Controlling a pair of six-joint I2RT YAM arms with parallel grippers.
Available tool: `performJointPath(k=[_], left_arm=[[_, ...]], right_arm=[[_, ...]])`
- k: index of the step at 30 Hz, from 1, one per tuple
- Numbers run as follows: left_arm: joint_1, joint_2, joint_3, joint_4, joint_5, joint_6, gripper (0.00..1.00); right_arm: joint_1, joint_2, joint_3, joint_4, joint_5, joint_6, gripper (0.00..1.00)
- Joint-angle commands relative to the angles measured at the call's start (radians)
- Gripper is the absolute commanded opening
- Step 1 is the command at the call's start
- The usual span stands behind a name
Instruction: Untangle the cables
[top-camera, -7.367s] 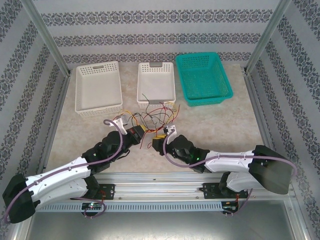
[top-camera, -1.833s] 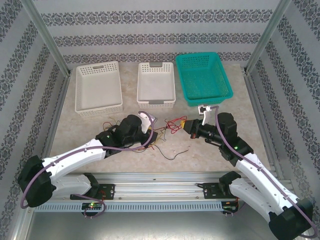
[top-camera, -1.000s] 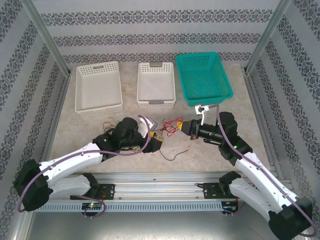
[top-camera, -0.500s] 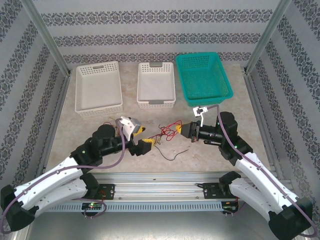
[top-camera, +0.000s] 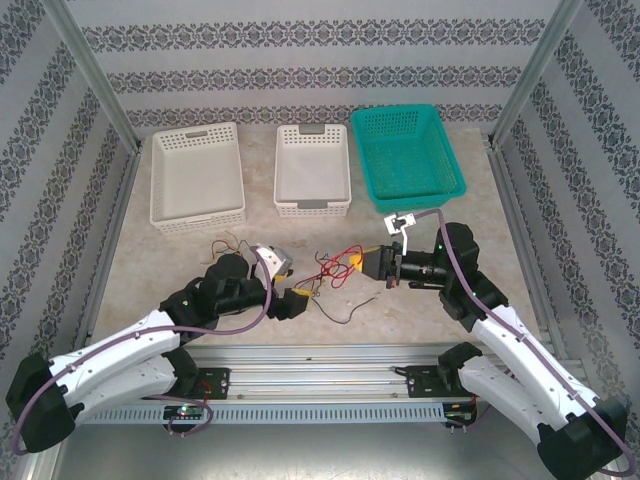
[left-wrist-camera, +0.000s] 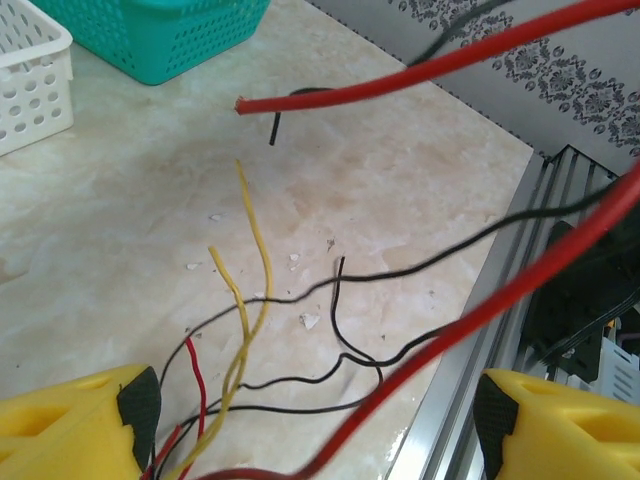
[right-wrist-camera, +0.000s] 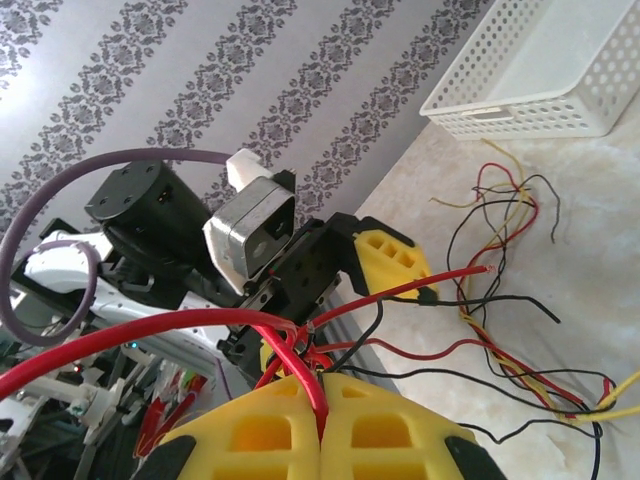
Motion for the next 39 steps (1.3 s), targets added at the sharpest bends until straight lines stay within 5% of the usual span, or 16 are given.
performJointPath(k=[1, 20, 27, 33, 39], left_arm=[[0.012, -0.001, -0.004, 0.093, 0.009, 0.003, 0.81], [0.029, 0.057, -0.022, 0.162, 0.088, -0.037, 0.0], [0.05, 0.0, -0.031, 0.205, 0.095, -0.119, 0.0], [0.058, 0.034, 0.044, 0.137, 0.107, -0.219, 0.0], [0.062, 0.099, 0.118, 0.115, 0.131, -0.347, 0.0]], right_arm=[[0.02, -0.004, 0.036, 0.048, -0.053, 0.006, 0.0], [0.021, 0.034, 0.043, 0.049, 0.062, -0.014, 0.0], [0.002, 0.028, 0.054, -0.135, 0.28, -0.099, 0.0], [-0.013, 0.004, -0.005, -0.11, 0.365, -0.087, 0.57], [-0.007, -0.063, -0.09, 0.016, 0.334, -0.067, 0.69]])
